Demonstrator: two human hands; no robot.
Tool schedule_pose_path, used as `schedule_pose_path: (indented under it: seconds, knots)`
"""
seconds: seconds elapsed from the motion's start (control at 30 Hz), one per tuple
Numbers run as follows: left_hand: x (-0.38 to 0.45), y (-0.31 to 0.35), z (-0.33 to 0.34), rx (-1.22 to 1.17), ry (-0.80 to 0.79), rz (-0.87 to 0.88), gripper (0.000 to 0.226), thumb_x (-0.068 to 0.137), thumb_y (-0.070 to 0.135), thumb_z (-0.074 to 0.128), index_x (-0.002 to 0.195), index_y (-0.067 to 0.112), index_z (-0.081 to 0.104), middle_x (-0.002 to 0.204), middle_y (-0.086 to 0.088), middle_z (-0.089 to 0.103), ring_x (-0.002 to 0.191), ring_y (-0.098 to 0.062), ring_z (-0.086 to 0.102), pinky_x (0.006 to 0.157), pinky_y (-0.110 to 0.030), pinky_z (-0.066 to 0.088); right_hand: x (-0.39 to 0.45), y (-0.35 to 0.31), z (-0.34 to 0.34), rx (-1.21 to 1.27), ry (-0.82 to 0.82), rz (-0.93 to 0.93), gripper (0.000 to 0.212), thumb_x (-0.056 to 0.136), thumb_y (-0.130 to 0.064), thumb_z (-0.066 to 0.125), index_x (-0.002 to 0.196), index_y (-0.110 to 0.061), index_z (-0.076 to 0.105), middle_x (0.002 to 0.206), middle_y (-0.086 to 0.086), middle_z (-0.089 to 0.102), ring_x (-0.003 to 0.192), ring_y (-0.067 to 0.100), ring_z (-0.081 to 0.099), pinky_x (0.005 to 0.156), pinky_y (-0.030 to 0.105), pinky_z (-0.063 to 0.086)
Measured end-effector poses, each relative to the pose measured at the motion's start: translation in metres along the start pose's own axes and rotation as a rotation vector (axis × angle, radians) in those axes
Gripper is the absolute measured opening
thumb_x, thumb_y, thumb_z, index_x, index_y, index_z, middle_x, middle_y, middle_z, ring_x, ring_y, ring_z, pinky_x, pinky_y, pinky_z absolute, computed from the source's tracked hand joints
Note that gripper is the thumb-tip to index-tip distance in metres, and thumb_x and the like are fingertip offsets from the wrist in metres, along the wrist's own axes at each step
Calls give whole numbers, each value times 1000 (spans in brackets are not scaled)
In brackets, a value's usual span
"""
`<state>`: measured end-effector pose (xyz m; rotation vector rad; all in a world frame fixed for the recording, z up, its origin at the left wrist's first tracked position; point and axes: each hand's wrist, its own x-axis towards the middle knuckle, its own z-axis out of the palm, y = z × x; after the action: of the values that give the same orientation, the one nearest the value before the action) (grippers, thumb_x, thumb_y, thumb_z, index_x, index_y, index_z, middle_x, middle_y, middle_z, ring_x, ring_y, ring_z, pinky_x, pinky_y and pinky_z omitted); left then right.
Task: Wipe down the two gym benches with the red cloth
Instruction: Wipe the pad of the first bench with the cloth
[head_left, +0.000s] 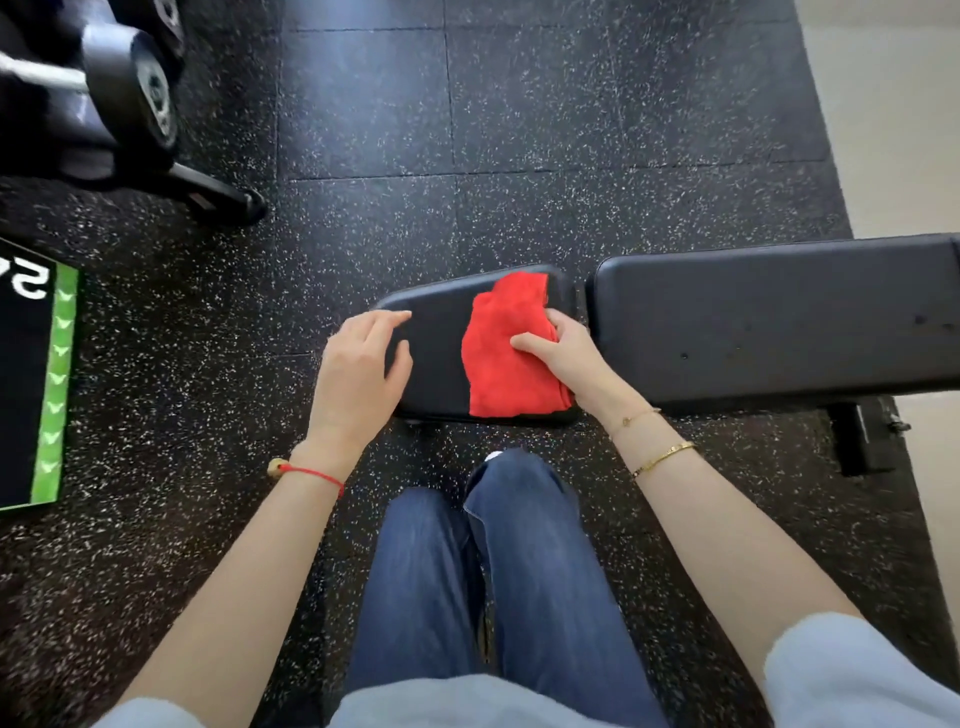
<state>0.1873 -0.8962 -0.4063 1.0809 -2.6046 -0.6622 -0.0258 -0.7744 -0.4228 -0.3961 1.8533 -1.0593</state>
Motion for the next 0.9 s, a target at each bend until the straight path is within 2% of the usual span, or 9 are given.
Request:
schedule_pose_path:
  seconds: [0.07, 0.17, 0.23, 0.3, 0.37, 0.43, 0.5, 0.6, 0.9]
  knots:
    - [0, -19, 30, 10, 25, 18, 34, 94, 10, 59, 127, 9, 62, 124, -8, 65, 116, -28, 58, 102, -43, 45, 20, 24, -1, -103, 3, -42, 20, 82, -12, 72, 99, -14, 63, 83, -7, 66, 76, 8, 60, 68, 22, 50]
    - [0, -43, 69, 12, 74, 56, 34, 94, 9, 59, 127, 9, 62, 124, -8, 64, 117, -27, 57, 103, -42, 44, 41, 58, -7, -422, 135, -160, 27, 79, -20, 72, 103, -19, 58, 84, -10, 67, 77, 7, 62, 78, 33, 48]
    - [-1, -55, 91, 16, 108, 91, 33, 94, 9, 58, 127, 8, 62, 125, -8, 64, 119, -28, 57, 104, -42, 43, 48, 79, -10, -585, 247, -276, 52, 78, -26, 71, 124, -20, 48, 106, -1, 68, 98, 22, 64, 87, 38, 48]
    - [-1, -63, 108, 19, 138, 128, 33, 94, 9, 59, 127, 8, 62, 125, -9, 64, 120, -29, 57, 106, -43, 43, 51, 94, -8, -650, 320, -440, 76, 78, -25, 72, 143, -17, 33, 134, 6, 52, 120, 27, 52, 97, 39, 44]
    - [-1, -69, 123, 30, 168, 167, 33, 94, 9, 59, 126, 8, 63, 125, -8, 64, 120, -29, 56, 106, -42, 43, 51, 104, -2, -829, 422, -636, 77, 82, -24, 68, 149, -15, 30, 145, 13, 38, 125, 32, 42, 108, 43, 38]
    - [-1, -74, 133, 33, 195, 203, 33, 93, 9, 59, 126, 7, 63, 125, -9, 64, 120, -30, 57, 106, -44, 43, 48, 110, 6, -994, 432, -765, 63, 88, -30, 59, 146, -21, 38, 151, 12, 32, 127, 35, 37, 112, 48, 31]
    - [-1, -76, 140, 32, 227, 223, 32, 93, 9, 60, 125, 6, 63, 124, -9, 64, 119, -31, 57, 105, -46, 44, 44, 116, 17, -1052, 320, -750, 57, 90, -49, 48, 144, -32, 42, 157, 2, 28, 135, 37, 29, 113, 51, 26]
    - [-4, -79, 145, 27, 255, 247, 32, 92, 8, 62, 124, 6, 64, 124, -9, 65, 119, -31, 57, 104, -47, 44, 42, 130, 29, -1157, 255, -688, 70, 82, -71, 41, 146, -45, 34, 161, -7, 19, 144, 42, 13, 116, 58, 14]
    - [-14, -93, 147, 31, 293, 231, 28, 91, 8, 63, 118, 6, 67, 119, -8, 67, 115, -31, 59, 103, -47, 45, 85, 103, 44, -1219, 407, -616, 54, 96, -48, 41, 148, -44, 28, 161, -13, 19, 145, 34, 18, 116, 49, 14]
